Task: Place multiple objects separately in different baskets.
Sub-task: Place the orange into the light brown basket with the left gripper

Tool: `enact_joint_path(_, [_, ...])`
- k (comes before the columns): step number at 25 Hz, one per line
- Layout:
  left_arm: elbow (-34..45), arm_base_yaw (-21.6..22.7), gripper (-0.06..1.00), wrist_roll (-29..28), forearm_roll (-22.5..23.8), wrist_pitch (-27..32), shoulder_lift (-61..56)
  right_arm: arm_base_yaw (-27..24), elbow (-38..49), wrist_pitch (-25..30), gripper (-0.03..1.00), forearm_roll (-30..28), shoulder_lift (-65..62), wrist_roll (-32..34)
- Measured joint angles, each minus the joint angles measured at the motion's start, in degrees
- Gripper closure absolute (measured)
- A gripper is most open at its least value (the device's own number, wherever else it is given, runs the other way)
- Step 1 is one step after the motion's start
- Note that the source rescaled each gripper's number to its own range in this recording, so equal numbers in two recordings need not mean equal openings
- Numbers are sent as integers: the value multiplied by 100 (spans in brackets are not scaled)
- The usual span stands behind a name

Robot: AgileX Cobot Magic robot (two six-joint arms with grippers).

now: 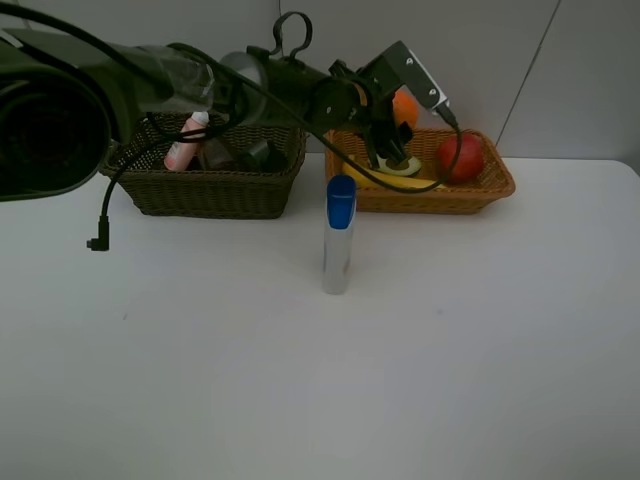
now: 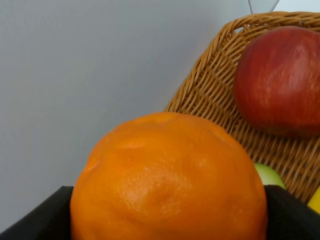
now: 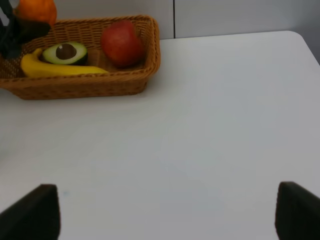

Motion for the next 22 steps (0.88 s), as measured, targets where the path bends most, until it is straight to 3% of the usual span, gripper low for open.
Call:
enact_joint_path(11, [0, 111, 2, -12, -328, 6, 0, 0, 0, 0, 12, 0, 0, 0])
enact_joint_path(22, [0, 230, 2, -191, -604, 388, 201, 0, 0, 0, 12, 0, 0, 0])
